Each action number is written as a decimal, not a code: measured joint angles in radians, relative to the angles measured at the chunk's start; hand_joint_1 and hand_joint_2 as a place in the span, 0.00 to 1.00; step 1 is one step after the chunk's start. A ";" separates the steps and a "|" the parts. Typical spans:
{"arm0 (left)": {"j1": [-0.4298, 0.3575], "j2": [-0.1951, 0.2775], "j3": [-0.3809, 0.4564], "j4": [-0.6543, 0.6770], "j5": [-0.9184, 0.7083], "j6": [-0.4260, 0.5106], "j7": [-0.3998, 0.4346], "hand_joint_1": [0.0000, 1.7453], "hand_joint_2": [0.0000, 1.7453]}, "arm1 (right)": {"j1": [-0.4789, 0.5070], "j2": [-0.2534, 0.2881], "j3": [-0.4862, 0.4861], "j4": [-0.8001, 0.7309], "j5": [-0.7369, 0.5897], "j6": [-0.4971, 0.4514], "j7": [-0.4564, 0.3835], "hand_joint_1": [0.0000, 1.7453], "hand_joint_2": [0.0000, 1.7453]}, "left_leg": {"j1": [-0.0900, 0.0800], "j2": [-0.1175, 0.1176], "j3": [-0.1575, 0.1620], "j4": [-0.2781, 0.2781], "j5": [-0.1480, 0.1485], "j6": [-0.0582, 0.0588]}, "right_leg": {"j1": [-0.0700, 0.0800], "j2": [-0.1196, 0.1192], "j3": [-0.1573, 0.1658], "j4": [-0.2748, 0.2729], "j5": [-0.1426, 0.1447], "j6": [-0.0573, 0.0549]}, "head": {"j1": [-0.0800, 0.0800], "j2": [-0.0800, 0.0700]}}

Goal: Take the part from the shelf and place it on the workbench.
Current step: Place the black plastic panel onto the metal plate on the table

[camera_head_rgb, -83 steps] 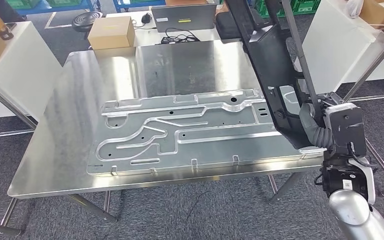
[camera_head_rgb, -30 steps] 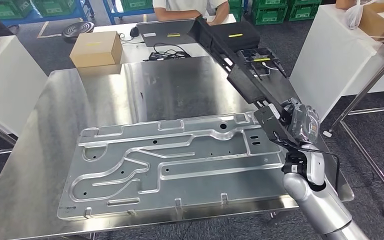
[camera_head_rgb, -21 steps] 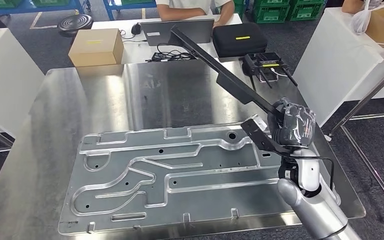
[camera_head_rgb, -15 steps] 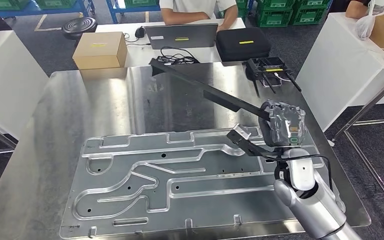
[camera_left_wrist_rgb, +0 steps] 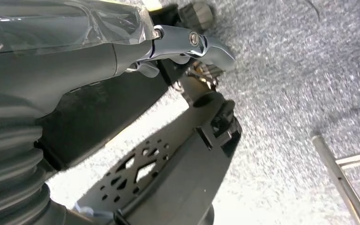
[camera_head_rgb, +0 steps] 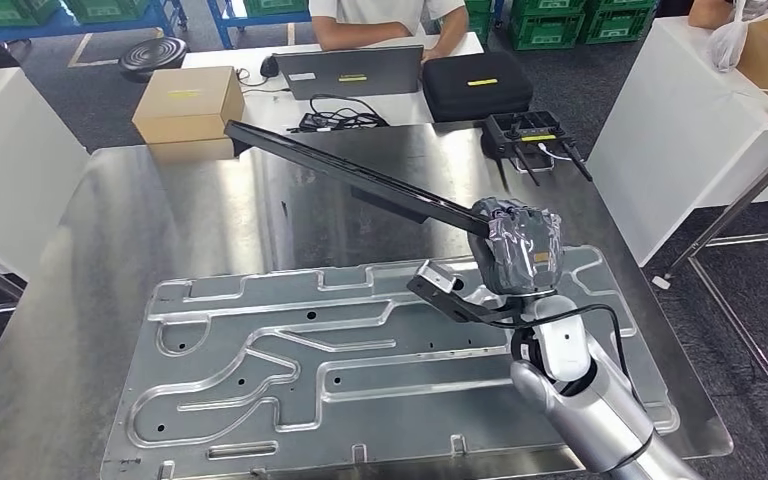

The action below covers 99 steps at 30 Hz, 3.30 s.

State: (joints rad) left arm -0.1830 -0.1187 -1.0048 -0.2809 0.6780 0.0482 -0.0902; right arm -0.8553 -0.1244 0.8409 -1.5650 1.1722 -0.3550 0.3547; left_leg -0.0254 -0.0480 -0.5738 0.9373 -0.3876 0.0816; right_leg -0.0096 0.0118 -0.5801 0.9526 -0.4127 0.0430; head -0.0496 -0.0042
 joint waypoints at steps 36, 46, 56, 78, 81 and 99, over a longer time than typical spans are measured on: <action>0.024 0.000 -0.002 0.000 -0.013 0.015 0.066 0.00 0.00 | 0.027 -0.074 -0.084 0.008 -0.771 -0.020 0.330 0.00 0.00 | -0.003 0.001 0.001 0.001 0.000 -0.004 | -0.003 0.001 0.001 0.000 0.000 -0.001 | 0.000 0.000; 0.027 0.000 0.001 0.000 0.002 0.020 0.056 0.00 0.00 | 0.050 -0.093 -0.088 0.020 -0.994 -0.170 0.268 0.00 0.00 | -0.002 0.001 0.001 0.001 0.000 -0.004 | -0.002 0.001 0.002 0.000 0.000 -0.001 | 0.000 0.000; 0.029 0.001 0.002 0.000 -0.031 0.042 0.084 0.00 0.00 | 0.088 -0.021 -0.092 -0.092 -1.229 -0.319 -0.258 0.00 0.00 | 0.021 0.011 0.033 -0.049 0.031 0.008 | -0.007 -0.001 -0.055 0.179 -0.122 0.027 | 0.000 0.000; 0.018 0.013 0.003 0.003 -0.049 0.024 0.077 0.00 0.00 | 0.380 0.027 -0.051 -0.495 -1.302 -0.265 -0.524 0.00 0.00 | 0.012 0.039 0.094 0.082 -0.130 0.002 | -0.002 -0.017 -0.047 0.039 0.022 -0.013 | -0.001 0.000; 0.018 0.014 0.004 0.003 -0.051 0.023 0.077 0.00 0.00 | 0.418 0.026 -0.050 -0.517 -1.307 -0.260 -0.546 0.00 0.00 | -0.002 0.047 0.127 0.012 -0.110 -0.007 | -0.005 -0.018 -0.052 0.033 0.046 -0.004 | -0.001 0.000; 0.016 0.012 0.007 0.003 -0.063 0.031 0.089 0.00 0.00 | 0.621 0.002 -0.056 -0.565 -1.384 -0.192 -0.602 0.00 0.00 | 0.026 0.049 -0.052 0.063 0.000 -0.056 | -0.020 -0.012 0.080 0.024 -0.074 0.000 | -0.001 0.000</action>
State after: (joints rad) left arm -0.1669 -0.1062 -0.9981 -0.2777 0.6153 0.0787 -0.0017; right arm -0.2342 -0.1226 0.7852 -2.1298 -0.2114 -0.5474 -0.2474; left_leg 0.0008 0.0011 -0.6255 1.0001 -0.3872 0.0259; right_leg -0.0297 -0.0007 -0.4999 0.9768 -0.4864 0.0430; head -0.0504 -0.0043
